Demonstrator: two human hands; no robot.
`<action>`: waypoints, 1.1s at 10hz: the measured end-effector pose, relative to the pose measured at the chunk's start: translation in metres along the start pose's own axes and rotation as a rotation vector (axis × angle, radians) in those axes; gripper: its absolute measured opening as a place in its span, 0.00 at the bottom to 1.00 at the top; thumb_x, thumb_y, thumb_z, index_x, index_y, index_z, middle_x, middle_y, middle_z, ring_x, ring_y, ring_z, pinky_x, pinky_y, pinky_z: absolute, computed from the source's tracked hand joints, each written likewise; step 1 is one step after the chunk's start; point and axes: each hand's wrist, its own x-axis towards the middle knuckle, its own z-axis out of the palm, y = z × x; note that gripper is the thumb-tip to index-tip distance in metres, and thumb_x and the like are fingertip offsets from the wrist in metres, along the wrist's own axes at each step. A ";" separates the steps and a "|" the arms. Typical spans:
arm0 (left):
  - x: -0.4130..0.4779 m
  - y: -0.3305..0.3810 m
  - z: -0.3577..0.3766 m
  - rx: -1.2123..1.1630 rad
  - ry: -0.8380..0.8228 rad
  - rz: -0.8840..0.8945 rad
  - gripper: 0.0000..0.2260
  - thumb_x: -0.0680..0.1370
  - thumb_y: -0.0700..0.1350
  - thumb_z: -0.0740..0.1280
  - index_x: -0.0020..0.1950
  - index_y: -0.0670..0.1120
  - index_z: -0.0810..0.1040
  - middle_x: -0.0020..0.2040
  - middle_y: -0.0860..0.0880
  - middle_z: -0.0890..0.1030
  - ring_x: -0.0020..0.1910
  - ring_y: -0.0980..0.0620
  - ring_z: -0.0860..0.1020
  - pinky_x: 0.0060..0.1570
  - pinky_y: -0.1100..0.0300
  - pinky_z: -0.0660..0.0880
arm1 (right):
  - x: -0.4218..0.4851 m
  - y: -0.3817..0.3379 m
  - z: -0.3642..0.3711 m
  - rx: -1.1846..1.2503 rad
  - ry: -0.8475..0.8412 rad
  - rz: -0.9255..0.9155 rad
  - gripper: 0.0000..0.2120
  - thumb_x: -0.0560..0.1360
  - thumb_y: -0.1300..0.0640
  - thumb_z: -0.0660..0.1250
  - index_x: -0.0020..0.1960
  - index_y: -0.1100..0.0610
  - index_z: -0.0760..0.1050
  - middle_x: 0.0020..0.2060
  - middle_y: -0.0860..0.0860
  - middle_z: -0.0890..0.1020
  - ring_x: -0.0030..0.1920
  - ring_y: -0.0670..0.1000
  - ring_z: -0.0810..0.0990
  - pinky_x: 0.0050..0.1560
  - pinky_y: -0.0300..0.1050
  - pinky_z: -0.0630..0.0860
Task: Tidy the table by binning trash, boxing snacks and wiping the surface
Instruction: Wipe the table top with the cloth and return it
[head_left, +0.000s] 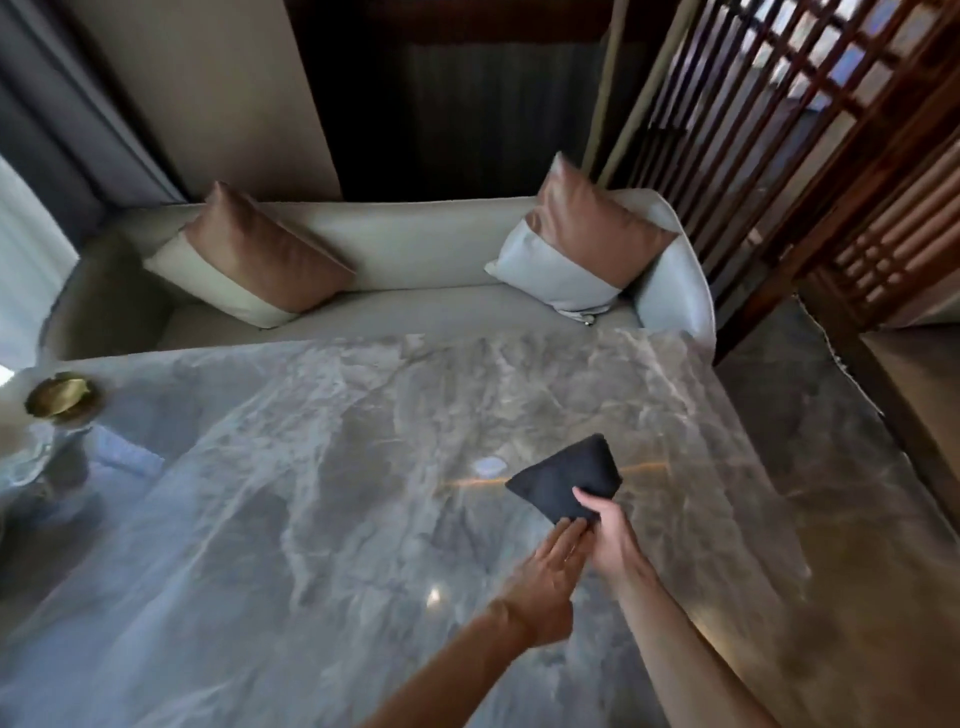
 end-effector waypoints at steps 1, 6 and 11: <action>0.017 -0.018 0.022 -0.003 -0.017 -0.055 0.35 0.76 0.38 0.58 0.80 0.49 0.47 0.81 0.48 0.46 0.80 0.47 0.45 0.79 0.49 0.49 | 0.069 -0.010 -0.036 0.046 -0.042 -0.031 0.12 0.80 0.65 0.57 0.61 0.64 0.73 0.48 0.58 0.84 0.47 0.55 0.84 0.51 0.50 0.76; -0.040 -0.155 0.090 0.055 0.045 -0.685 0.32 0.76 0.63 0.57 0.76 0.65 0.44 0.80 0.49 0.38 0.78 0.39 0.35 0.67 0.23 0.43 | 0.215 -0.031 0.006 -1.211 0.187 -0.441 0.20 0.76 0.69 0.56 0.67 0.63 0.69 0.64 0.64 0.75 0.64 0.63 0.74 0.63 0.51 0.70; -0.058 -0.174 0.092 0.101 0.192 -0.585 0.30 0.71 0.69 0.60 0.71 0.61 0.69 0.73 0.49 0.72 0.71 0.43 0.71 0.56 0.30 0.70 | 0.201 0.092 0.083 -1.716 0.132 -0.551 0.28 0.81 0.52 0.56 0.78 0.59 0.54 0.78 0.59 0.52 0.78 0.61 0.50 0.75 0.59 0.51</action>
